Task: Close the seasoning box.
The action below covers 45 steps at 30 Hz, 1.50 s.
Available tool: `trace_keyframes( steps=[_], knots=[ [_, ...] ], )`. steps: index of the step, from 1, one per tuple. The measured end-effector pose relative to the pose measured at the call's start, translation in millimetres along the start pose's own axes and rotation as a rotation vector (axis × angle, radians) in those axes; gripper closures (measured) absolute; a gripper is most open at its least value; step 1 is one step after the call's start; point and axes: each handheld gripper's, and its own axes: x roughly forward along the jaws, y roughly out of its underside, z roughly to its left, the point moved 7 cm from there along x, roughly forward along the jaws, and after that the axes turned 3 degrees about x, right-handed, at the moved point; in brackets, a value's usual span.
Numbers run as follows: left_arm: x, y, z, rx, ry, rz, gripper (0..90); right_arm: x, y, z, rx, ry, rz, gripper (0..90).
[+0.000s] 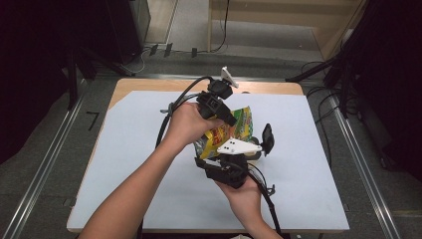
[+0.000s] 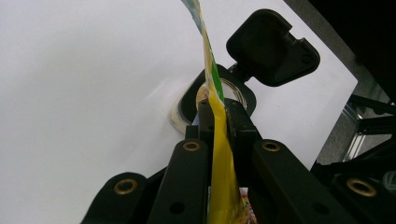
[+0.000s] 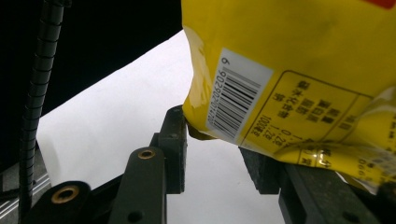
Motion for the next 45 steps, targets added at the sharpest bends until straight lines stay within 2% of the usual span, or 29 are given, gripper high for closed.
trace_keyframes(
  steps=[18,45],
  knots=[
    [-1.4,-6.1,-5.0,0.014,-0.003,-0.005,87.5,-4.6,-3.3,-1.7,0.007,0.007,-0.012,63.9],
    [4.3,-6.1,-2.1,-0.004,0.012,0.006,87.4,-5.4,-1.0,-3.8,0.007,0.014,0.004,63.9]
  ],
)
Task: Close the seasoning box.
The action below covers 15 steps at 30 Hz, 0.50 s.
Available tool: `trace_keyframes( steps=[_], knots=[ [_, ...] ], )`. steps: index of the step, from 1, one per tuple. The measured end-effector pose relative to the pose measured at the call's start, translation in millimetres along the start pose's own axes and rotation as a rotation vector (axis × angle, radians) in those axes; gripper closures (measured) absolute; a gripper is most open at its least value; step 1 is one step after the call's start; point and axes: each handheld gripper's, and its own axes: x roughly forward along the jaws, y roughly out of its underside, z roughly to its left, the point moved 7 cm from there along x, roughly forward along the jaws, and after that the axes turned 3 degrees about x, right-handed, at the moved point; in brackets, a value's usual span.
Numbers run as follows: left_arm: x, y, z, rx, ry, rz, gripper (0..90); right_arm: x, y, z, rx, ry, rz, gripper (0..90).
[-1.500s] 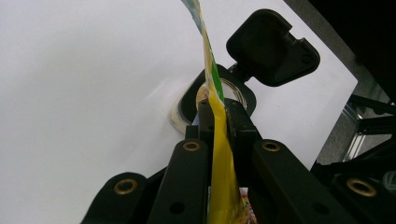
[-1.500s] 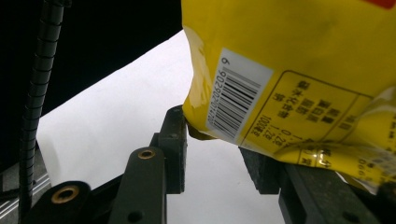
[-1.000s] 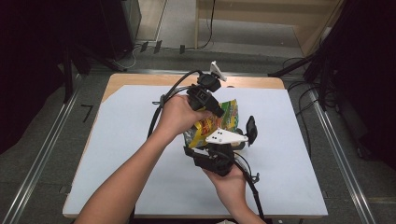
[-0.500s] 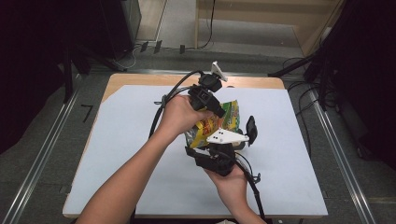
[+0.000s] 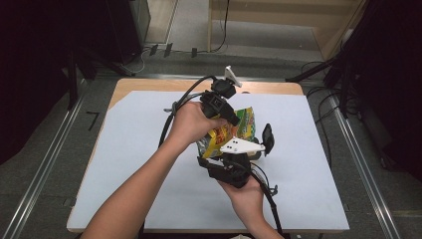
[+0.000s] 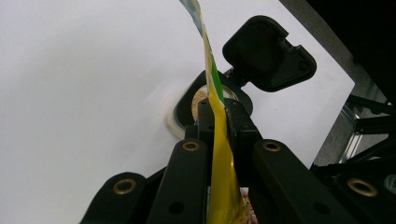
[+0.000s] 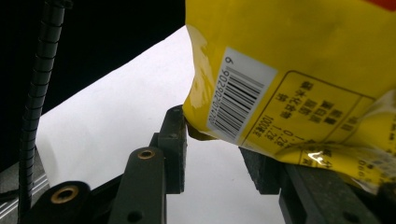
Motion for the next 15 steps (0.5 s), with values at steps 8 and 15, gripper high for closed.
trace_keyframes(
  steps=[8,15],
  knots=[
    [1.0,-0.8,3.7,-0.026,0.023,0.007,87.1,-1.2,-1.4,0.3,-0.007,0.001,-0.003,63.8],
    [1.2,-1.0,7.6,-0.066,0.045,0.015,86.5,-2.6,-2.7,1.7,-0.017,0.005,-0.001,63.5]
  ],
)
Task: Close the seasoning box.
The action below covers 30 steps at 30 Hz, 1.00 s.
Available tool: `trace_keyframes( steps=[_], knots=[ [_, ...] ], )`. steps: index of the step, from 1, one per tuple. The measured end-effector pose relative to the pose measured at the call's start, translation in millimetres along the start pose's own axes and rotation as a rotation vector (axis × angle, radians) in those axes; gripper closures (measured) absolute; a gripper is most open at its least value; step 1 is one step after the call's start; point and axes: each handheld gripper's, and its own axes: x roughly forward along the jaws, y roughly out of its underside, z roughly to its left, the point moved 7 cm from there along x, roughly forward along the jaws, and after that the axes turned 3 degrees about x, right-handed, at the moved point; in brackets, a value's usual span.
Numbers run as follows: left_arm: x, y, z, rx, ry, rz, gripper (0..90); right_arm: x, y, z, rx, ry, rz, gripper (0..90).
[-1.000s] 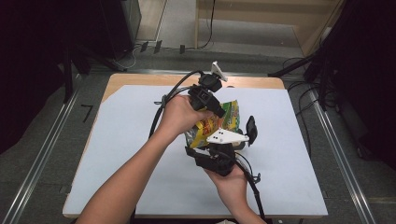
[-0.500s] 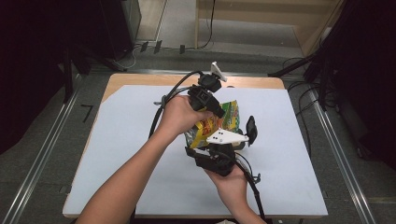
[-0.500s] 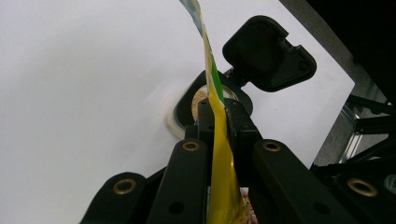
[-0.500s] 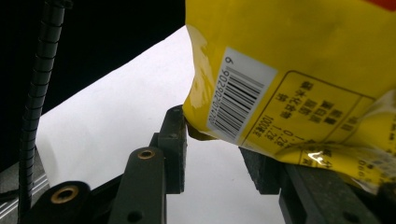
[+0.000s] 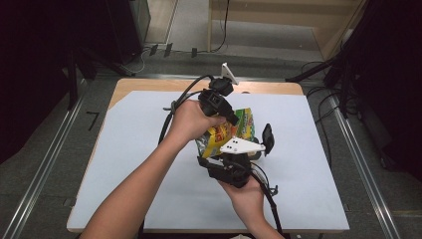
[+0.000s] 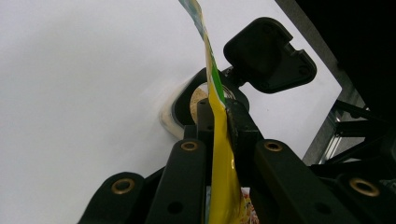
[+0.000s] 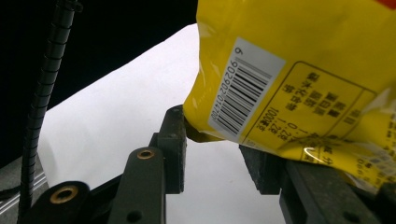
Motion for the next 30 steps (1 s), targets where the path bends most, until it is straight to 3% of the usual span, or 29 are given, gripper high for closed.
trace_keyframes(
  steps=[14,20,30],
  knots=[
    [-0.6,-2.6,-3.6,-0.003,-0.008,0.000,85.7,-1.1,-1.7,1.3,0.003,0.005,-0.010,62.5],
    [-1.2,-1.9,-11.3,0.021,-0.025,0.001,85.6,1.2,0.7,1.8,0.002,0.012,-0.017,61.5],
    [-1.2,-1.9,-17.0,0.034,-0.029,0.000,85.4,1.6,1.7,2.8,-0.005,0.004,-0.003,67.6]
  ],
)
